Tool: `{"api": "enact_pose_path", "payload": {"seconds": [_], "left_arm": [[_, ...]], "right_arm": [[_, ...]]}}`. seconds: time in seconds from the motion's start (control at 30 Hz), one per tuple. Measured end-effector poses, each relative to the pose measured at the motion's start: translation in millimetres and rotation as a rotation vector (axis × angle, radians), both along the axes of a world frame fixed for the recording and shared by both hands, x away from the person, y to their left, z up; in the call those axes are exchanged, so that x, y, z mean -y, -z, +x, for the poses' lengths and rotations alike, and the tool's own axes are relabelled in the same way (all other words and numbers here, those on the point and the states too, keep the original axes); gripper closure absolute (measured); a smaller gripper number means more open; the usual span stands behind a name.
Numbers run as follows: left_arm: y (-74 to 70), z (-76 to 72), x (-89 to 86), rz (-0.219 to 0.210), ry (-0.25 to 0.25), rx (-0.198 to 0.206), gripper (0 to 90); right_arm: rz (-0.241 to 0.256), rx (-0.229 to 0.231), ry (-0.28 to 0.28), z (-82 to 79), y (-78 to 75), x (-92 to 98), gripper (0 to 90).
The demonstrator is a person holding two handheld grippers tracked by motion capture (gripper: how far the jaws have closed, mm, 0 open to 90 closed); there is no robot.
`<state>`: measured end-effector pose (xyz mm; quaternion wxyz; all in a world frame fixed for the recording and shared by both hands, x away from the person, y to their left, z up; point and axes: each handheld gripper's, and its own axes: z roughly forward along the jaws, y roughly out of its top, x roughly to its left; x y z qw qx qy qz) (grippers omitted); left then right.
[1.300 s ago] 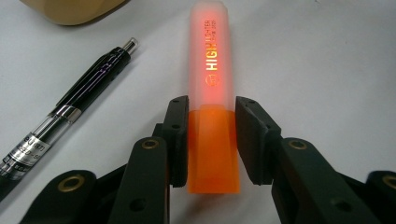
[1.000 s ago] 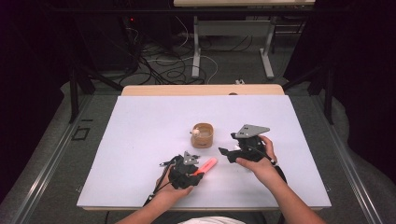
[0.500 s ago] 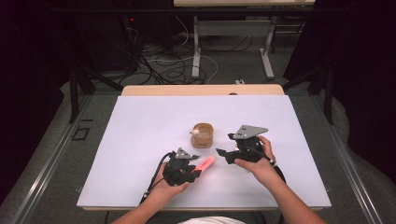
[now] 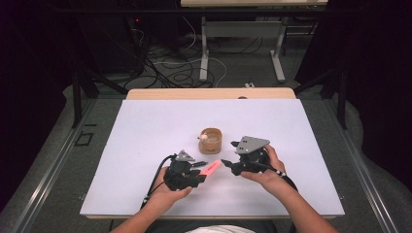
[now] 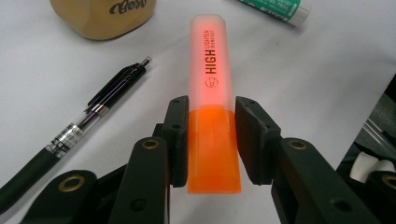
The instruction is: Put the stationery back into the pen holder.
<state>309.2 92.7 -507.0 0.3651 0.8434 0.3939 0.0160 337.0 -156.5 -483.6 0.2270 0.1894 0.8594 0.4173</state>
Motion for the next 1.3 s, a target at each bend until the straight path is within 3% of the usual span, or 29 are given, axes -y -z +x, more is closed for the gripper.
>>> {"api": "enact_pose_path", "payload": {"seconds": [0.27,0.4,0.83,1.3], "left_arm": [[-3.2,3.8,-6.1,-0.011,-0.003,-0.018,66.8],[-4.6,4.6,-7.3,-0.017,-0.007,-0.028,66.8],[-8.2,4.7,-9.0,-0.020,0.010,-0.058,66.8],[-10.3,4.9,-10.3,-0.044,0.010,-0.084,66.8]], "right_arm": [[-0.089,0.073,-0.082,-5.9,0.9,-10.0,32.0],[-0.127,0.097,-0.126,-10.3,4.7,-14.7,36.6],[-0.262,0.288,-0.306,-28.8,14.0,-26.1,49.1],[-0.355,0.371,-0.345,-40.5,20.6,-35.8,56.2]]}}
